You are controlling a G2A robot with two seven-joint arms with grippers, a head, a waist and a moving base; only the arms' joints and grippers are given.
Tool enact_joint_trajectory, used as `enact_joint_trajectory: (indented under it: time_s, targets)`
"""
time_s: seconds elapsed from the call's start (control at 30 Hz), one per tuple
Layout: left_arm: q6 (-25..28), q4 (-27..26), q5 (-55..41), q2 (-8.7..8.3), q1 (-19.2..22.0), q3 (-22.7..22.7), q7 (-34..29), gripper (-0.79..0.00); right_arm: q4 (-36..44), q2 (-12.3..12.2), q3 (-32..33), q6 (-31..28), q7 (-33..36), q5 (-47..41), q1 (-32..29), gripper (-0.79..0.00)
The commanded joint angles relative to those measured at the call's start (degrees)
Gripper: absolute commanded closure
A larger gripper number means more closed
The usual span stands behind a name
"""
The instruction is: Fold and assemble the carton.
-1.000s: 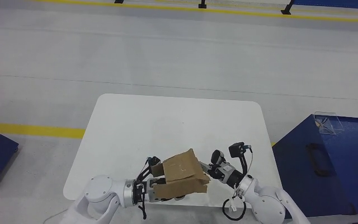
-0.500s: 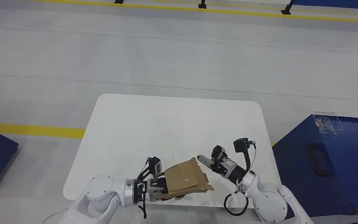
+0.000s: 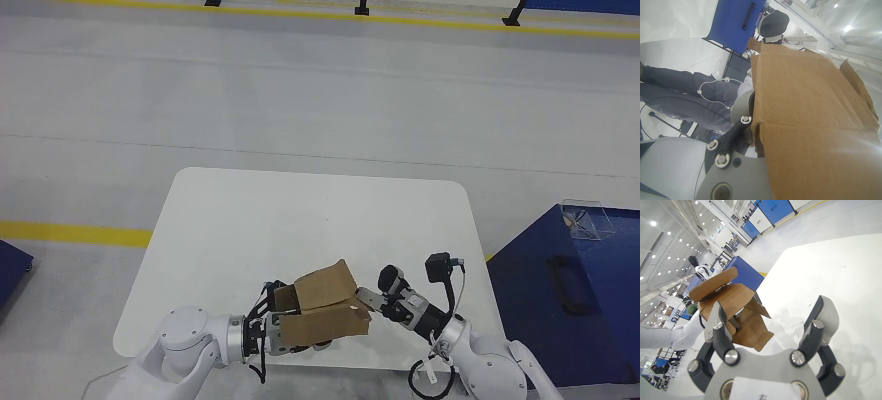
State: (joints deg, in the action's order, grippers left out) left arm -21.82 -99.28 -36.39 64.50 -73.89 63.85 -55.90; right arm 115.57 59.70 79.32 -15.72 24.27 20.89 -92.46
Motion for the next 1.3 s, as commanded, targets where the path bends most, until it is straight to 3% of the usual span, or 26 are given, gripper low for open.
enact_joint_trajectory:
  time_s: [0.0, 0.7, 1.27]
  targets:
    - [0.37, -0.06, -0.02, -0.04, -0.03, -0.05, 0.14, 0.0, -0.69, 0.09, -0.96, 0.76, 0.9, 0.33, 0.68, -0.785]
    - [1.55, -0.95, 0.12, -0.23, -0.89, -0.84, 2.7, 0.0, -4.02, 0.71, -4.61, 1.08, 3.37, -0.93, 4.06, -0.785]
    - [2.27, 0.39, -1.79, -0.26, 0.0, -1.2, 3.65, 0.0, -5.49, 0.73, -2.95, 0.3, 4.46, -4.36, 4.79, -0.785]
